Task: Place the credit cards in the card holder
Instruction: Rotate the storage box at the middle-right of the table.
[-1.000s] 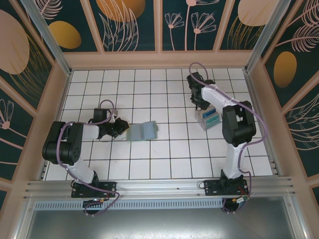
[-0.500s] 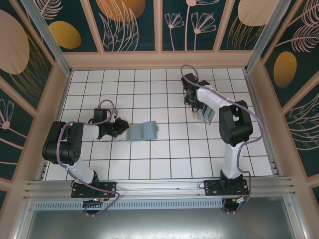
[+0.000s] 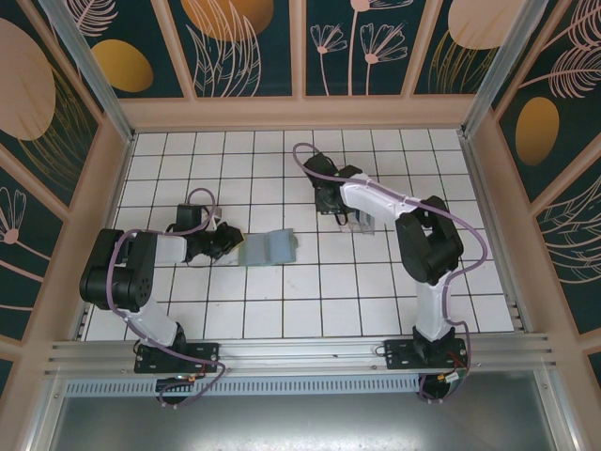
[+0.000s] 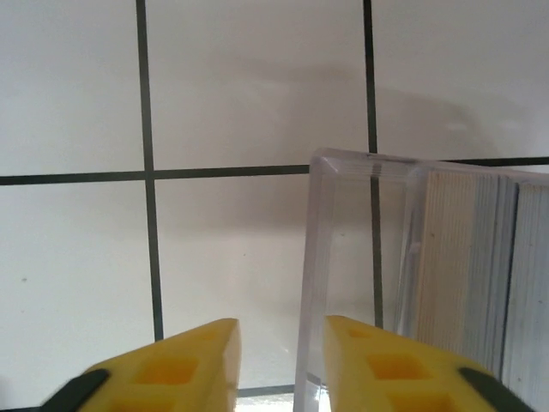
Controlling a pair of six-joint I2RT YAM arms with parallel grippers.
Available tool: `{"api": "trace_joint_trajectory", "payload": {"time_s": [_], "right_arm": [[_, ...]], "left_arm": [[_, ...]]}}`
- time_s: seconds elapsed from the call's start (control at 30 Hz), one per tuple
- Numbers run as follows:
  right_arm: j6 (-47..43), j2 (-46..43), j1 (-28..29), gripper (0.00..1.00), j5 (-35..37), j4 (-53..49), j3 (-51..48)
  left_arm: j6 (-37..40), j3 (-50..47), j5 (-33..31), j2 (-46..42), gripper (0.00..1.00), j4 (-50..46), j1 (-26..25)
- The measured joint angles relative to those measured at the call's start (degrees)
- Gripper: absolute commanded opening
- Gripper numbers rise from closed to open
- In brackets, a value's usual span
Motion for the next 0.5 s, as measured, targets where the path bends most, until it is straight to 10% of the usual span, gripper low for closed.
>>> {"api": "trace_joint_trajectory", "payload": {"time_s": [0.5], "right_arm": [[0.46,-4.61,-3.85,0.48,1.66,-0.81,-1.7]], "left_arm": [[-0.04,0.22,0.04,0.22,0.14,-0.07,0.0]]}}
